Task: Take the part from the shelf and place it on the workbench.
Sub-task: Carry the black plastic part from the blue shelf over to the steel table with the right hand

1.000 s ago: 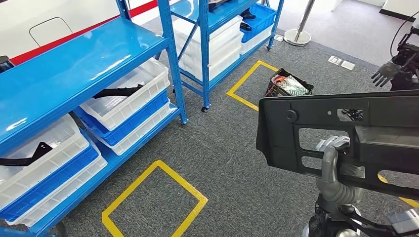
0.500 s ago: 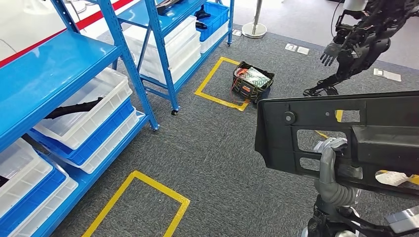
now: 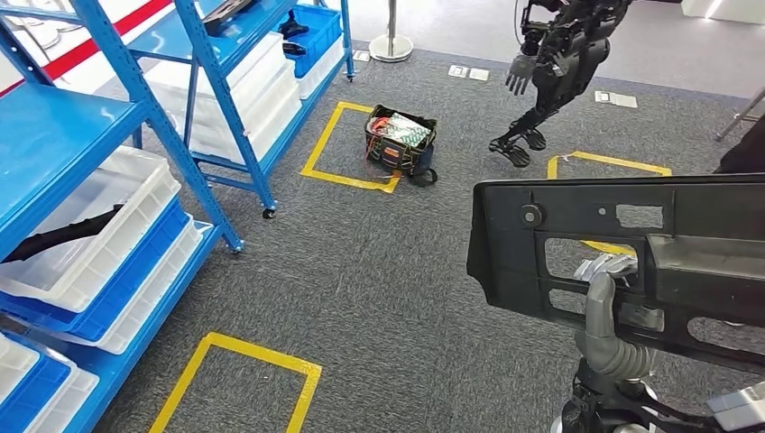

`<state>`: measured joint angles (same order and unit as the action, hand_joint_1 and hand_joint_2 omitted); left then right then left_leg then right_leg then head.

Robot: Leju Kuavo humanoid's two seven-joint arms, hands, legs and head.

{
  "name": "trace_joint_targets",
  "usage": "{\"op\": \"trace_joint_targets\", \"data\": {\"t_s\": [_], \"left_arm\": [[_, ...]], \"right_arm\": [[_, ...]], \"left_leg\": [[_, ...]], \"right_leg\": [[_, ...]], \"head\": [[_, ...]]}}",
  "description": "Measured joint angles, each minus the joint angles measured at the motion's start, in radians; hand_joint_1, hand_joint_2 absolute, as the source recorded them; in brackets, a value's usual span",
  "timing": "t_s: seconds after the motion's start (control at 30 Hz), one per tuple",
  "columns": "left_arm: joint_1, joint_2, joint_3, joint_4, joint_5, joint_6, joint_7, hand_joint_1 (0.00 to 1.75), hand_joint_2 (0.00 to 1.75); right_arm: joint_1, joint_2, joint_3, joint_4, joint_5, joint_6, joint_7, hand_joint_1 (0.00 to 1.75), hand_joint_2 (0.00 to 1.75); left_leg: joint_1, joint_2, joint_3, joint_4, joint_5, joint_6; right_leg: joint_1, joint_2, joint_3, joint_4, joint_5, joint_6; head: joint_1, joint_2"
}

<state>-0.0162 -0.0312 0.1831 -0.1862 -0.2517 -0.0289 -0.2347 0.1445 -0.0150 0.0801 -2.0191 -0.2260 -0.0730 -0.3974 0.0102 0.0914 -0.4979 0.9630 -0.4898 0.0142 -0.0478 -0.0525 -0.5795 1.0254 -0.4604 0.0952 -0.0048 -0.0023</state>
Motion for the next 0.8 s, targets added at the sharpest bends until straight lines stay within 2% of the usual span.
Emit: {"op": "trace_joint_targets", "data": {"t_s": [0.03, 0.1, 0.13, 0.17, 0.2, 0.27, 0.3, 0.33, 0.37, 0.4, 0.43, 0.47, 0.5, 0.53, 0.57, 0.63, 0.67, 0.7, 0.77, 0.8], "left_arm": [[-0.001, 0.001, 0.001, 0.000, 0.000, 0.000, 0.000, 0.00, 1.75], [-0.002, 0.001, 0.002, 0.000, 0.000, 0.000, -0.001, 0.00, 1.75], [-0.003, 0.000, 0.002, 0.000, 0.000, 0.000, -0.001, 0.00, 1.75], [-0.004, -0.001, 0.002, 0.000, 0.000, 0.000, -0.001, 0.00, 1.75], [-0.004, -0.002, 0.002, 0.000, 0.000, 0.000, -0.002, 0.00, 1.75], [-0.002, -0.005, 0.002, 0.000, 0.003, 0.002, -0.004, 0.00, 1.75], [-0.002, -0.006, 0.003, 0.000, 0.005, 0.004, -0.007, 0.00, 1.75], [-0.001, -0.006, 0.003, 0.000, 0.008, 0.005, -0.011, 0.00, 1.75], [-0.001, -0.006, 0.004, 0.000, 0.010, 0.006, -0.014, 0.00, 1.75], [-0.001, -0.006, 0.004, 0.000, 0.011, 0.006, -0.017, 0.00, 1.75], [-0.001, -0.006, 0.005, 0.000, 0.011, 0.006, -0.018, 0.00, 1.75], [-0.001, -0.004, 0.005, 0.000, 0.011, 0.006, -0.019, 0.00, 1.75], [-0.001, -0.001, 0.006, 0.000, 0.011, 0.006, -0.019, 0.00, 1.75], [-0.001, 0.002, 0.006, 0.000, 0.011, 0.006, -0.020, 0.00, 1.75], [-0.001, 0.004, 0.006, 0.000, 0.011, 0.006, -0.020, 0.00, 1.75], [-0.002, 0.006, 0.007, 0.000, 0.011, 0.006, -0.021, 0.00, 1.75], [-0.002, 0.007, 0.007, 0.000, 0.011, 0.006, -0.021, 0.00, 1.75], [-0.002, 0.007, 0.007, 0.000, 0.011, 0.006, -0.021, 0.00, 1.75], [0.000, 0.006, 0.007, 0.000, 0.011, 0.006, -0.022, 0.00, 1.75], [0.001, 0.005, 0.007, 0.000, 0.011, 0.006, -0.022, 0.00, 1.75]], "right_arm": [[0.000, -0.001, -0.001, 0.001, 0.000, 0.000, 0.000, 1.66, 1.75], [0.002, -0.002, -0.002, 0.001, 0.000, 0.001, -0.001, 1.66, 1.75], [0.003, -0.002, -0.003, 0.002, 0.000, 0.001, -0.001, 1.66, 1.75], [0.002, -0.002, -0.004, 0.002, 0.000, 0.002, -0.001, 1.66, 1.75], [0.001, -0.002, -0.004, 0.002, 0.000, 0.002, -0.001, 1.66, 1.75], [0.000, -0.001, -0.005, 0.002, 0.000, 0.003, -0.003, 1.66, 1.75], [-0.001, -0.001, -0.005, 0.002, 0.000, 0.003, -0.005, 1.66, 1.75], [-0.001, 0.000, -0.005, 0.002, 0.001, 0.004, -0.007, 1.66, 1.75], [-0.002, 0.000, -0.005, 0.002, 0.001, 0.004, -0.009, 1.66, 1.75], [-0.003, 0.000, -0.005, 0.002, 0.001, 0.004, -0.009, 1.66, 1.75], [-0.005, 0.000, -0.005, 0.002, 0.001, 0.005, -0.010, 1.66, 1.75], [-0.007, 0.000, -0.006, 0.002, 0.002, 0.005, -0.011, 1.66, 1.75], [-0.009, 0.000, -0.006, 0.002, 0.002, 0.005, -0.011, 1.66, 1.75], [-0.010, 0.000, -0.006, 0.002, 0.003, 0.005, -0.012, 1.66, 1.75], [-0.010, 0.000, -0.006, 0.002, 0.003, 0.005, -0.013, 1.66, 1.75], [-0.008, 0.000, -0.006, 0.000, 0.005, 0.005, -0.014, 1.66, 1.75], [-0.008, -0.001, -0.007, -0.001, 0.005, 0.005, -0.014, 1.66, 1.75], [-0.009, -0.001, -0.007, -0.001, 0.005, 0.005, -0.015, 1.66, 1.75], [-0.010, -0.002, -0.007, -0.001, 0.006, 0.005, -0.015, 1.66, 1.75], [-0.010, -0.002, -0.006, -0.001, 0.006, 0.005, -0.015, 1.66, 1.75]], "left_leg": [[-0.001, 0.007, -0.002, 0.007, -0.007, -0.008], [0.000, 0.021, -0.001, 0.011, -0.013, -0.016], [0.004, 0.020, 0.000, 0.015, -0.018, -0.020], [0.008, 0.006, -0.005, 0.031, -0.033, -0.023], [0.011, -0.018, -0.022, 0.068, -0.060, -0.025], [0.011, -0.070, -0.087, 0.203, -0.137, -0.023], [0.009, -0.083, -0.124, 0.271, -0.163, -0.019], [0.007, -0.090, -0.148, 0.310, -0.168, -0.014], [0.004, -0.094, -0.153, 0.312, -0.152, -0.006], [0.000, -0.099, -0.139, 0.274, -0.118, 0.003], [-0.005, -0.111, -0.112, 0.214, -0.078, 0.012], [-0.009, -0.135, -0.083, 0.151, -0.044, 0.021], [-0.011, -0.156, -0.060, 0.099, -0.022, 0.029], [-0.014, -0.173, -0.046, 0.066, -0.011, 0.035], [-0.016, -0.180, -0.040, 0.051, -0.011, 0.039], [-0.017, -0.157, -0.032, 0.034, -0.005, 0.042], [-0.016, -0.145, -0.026, 0.021, 0.002, 0.043], [-0.015, -0.130, -0.019, 0.009, 0.010, 0.044], [-0.016, -0.101, -0.014, -0.002, 0.017, 0.046], [-0.017, -0.084, -0.014, -0.002, 0.016, 0.046]], "right_leg": [[0.001, -0.006, 0.009, -0.016, 0.001, -0.009], [0.007, 0.012, 0.004, -0.007, -0.001, -0.036], [0.007, 0.022, 0.001, -0.006, -0.001, -0.045], [0.007, 0.032, 0.000, -0.006, 0.001, -0.052], [0.008, 0.042, -0.002, -0.006, 0.003, -0.058], [0.013, 0.062, -0.006, -0.006, 0.005, -0.067], [0.018, 0.074, -0.008, -0.006, 0.007, -0.070], [0.023, 0.087, -0.010, -0.006, 0.008, -0.072], [0.027, 0.100, -0.009, -0.006, 0.008, -0.074], [0.029, 0.113, -0.008, -0.006, 0.009, -0.075], [0.031, 0.125, -0.006, -0.006, 0.009, -0.075], [0.031, 0.136, -0.006, -0.006, 0.010, -0.076], [0.033, 0.146, -0.006, -0.005, 0.011, -0.075], [0.033, 0.156, -0.009, -0.005, 0.012, -0.072], [0.031, 0.166, -0.013, -0.005, 0.015, -0.068], [0.028, 0.180, -0.024, -0.005, 0.021, -0.058], [0.029, 0.166, -0.033, 0.005, 0.016, -0.057], [0.032, 0.143, -0.048, 0.031, 0.003, -0.058], [0.034, 0.085, -0.100, 0.136, -0.047, -0.063], [0.032, 0.073, -0.131, 0.200, -0.072, -0.061]], "head": [[0.000, 0.000], [-0.003, 0.000], [-0.006, 0.000], [-0.007, 0.000], [-0.009, 0.000], [-0.014, 0.000], [-0.015, 0.000], [-0.016, 0.000], [-0.016, 0.000], [-0.016, 0.000], [-0.016, 0.000], [-0.016, 0.000], [-0.015, 0.000], [-0.016, 0.000], [-0.017, 0.000], [-0.018, 0.000], [-0.017, 0.000], [-0.015, 0.000], [-0.011, 0.000], [-0.010, 0.000]]}}
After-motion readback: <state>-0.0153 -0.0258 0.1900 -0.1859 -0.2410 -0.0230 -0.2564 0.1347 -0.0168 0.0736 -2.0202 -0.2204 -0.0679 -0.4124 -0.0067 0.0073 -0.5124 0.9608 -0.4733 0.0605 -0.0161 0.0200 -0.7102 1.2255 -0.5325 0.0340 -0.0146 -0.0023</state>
